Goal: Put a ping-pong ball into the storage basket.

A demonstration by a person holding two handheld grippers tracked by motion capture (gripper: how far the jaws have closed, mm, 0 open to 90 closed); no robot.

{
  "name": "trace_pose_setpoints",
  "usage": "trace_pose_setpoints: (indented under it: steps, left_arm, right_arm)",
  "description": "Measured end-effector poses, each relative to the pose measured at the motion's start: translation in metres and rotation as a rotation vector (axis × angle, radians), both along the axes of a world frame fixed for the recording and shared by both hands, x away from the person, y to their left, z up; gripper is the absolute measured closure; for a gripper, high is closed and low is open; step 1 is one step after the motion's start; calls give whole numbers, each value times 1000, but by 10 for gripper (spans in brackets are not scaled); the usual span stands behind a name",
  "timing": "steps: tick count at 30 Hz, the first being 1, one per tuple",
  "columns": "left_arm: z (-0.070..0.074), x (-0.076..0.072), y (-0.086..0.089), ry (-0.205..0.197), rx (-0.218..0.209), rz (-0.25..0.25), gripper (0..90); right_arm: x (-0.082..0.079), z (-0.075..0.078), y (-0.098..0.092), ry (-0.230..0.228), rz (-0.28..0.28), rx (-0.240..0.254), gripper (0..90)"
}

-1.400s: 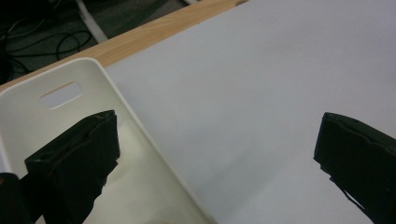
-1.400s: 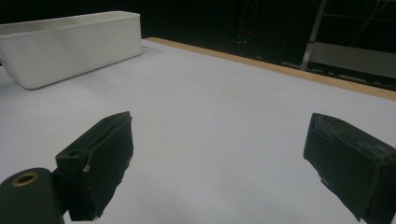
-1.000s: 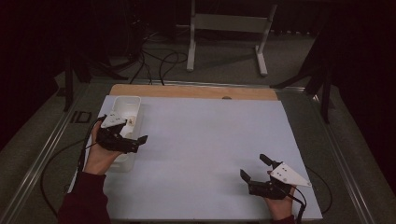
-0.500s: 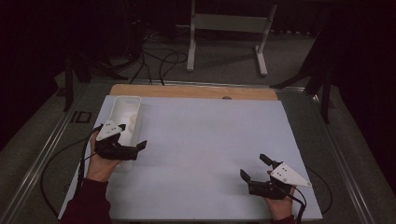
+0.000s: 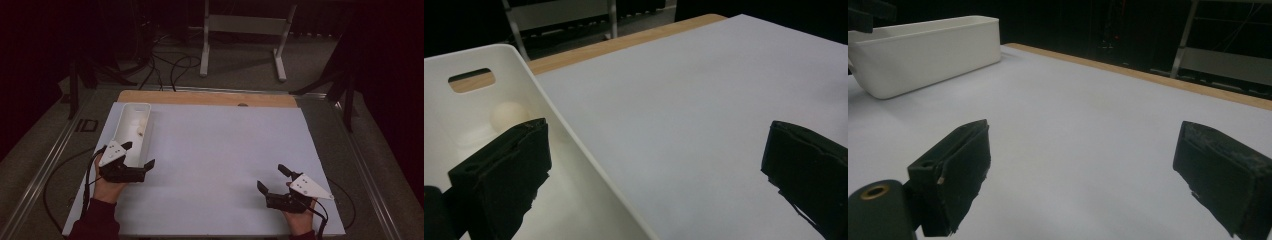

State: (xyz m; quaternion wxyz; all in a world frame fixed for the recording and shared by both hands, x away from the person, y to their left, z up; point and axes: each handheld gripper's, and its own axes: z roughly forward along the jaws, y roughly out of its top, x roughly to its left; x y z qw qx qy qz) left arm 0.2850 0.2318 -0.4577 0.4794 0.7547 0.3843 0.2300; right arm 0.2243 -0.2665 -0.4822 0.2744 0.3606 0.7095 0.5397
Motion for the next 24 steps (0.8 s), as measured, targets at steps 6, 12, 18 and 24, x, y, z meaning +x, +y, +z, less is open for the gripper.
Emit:
trace_pose_setpoints:
  steps: [6, 12, 18, 24]
  left_arm:
    - [-5, -5, 0, -27, -15, 18, 4]
    - [-9, -11, -1, -72, -13, 36, 4]
    - [-13, -13, 1, -83, -34, 45, 4]
    - [-15, -12, 2, -86, -45, 53, 4]
  right_arm:
    - [1, 0, -1, 1, -2, 1, 81]
    - [1, 1, -1, 2, -1, 4, 80]
    - [3, 1, -2, 2, -1, 4, 80]
    - [4, 1, -1, 2, -1, 2, 81]
